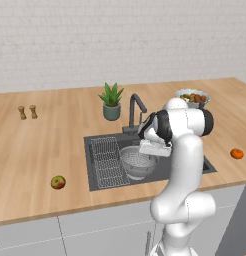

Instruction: Put the colander in the sink, put the apple, orange in the colander, and turn on the sink faucet and pour water over the colander.

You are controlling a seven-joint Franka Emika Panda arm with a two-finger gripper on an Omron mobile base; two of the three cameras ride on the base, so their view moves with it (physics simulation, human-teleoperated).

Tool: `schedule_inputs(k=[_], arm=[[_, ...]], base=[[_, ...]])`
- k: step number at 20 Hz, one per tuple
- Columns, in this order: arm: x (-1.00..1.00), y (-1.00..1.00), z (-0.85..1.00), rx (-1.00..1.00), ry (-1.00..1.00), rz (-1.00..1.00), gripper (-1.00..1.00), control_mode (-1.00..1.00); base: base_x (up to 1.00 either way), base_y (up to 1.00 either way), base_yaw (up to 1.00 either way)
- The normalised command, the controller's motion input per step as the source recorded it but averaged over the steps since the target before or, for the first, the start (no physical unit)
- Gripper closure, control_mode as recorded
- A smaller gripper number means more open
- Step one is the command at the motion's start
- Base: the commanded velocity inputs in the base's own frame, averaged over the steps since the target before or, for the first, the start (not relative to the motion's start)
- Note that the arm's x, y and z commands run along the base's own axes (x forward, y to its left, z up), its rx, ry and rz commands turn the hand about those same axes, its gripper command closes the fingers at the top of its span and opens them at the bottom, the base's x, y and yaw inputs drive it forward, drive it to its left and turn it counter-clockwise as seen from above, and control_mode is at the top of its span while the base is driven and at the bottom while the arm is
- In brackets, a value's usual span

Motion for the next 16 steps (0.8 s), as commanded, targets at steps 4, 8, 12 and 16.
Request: schedule_inputs(k=[4,8,12,16], arm=[[0.0,0.0,0.0,0.0,0.0,0.0,-1.0,-1.0],[0.0,0.0,0.0,0.0,0.0,0.0,-1.0,-1.0],[0.0,-0.23,0.13,0.0,-0.01,0.0,-1.0,-1.0],[-0.04,-0.42,0.57,0.0,-0.07,0.0,-1.0,-1.0]], base=[[0.0,0.0,0.0],[0.0,0.0,0.0],[0.0,0.0,0.0],[0.0,0.0,0.0]])
